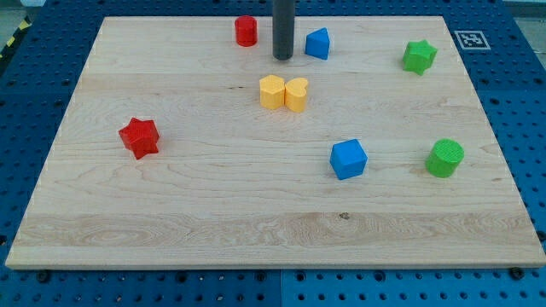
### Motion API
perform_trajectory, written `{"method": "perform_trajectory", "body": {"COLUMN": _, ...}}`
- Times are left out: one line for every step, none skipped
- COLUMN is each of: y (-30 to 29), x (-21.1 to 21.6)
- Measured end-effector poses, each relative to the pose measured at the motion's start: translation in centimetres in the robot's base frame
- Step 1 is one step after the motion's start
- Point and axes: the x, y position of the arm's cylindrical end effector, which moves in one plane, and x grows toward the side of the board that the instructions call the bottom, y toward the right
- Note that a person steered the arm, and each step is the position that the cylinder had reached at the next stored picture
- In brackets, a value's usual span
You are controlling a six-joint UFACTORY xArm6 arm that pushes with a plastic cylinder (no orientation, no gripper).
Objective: Push the triangle into the red circle
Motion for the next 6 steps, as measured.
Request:
{"method": "perform_trajectory", "body": {"y": 6.1, "x": 3.0}}
{"method": "perform_trajectory", "body": {"y": 12.5, "x": 2.2}}
{"method": "perform_trajectory", "body": {"y": 11.0, "x": -0.6}}
{"method": "perform_trajectory", "body": {"y": 2.7, "x": -2.8}}
{"method": "perform_trajectory", "body": {"y": -3.7, "x": -4.7}}
{"method": "perform_trajectory", "body": {"y": -2.4, "x": -4.6}}
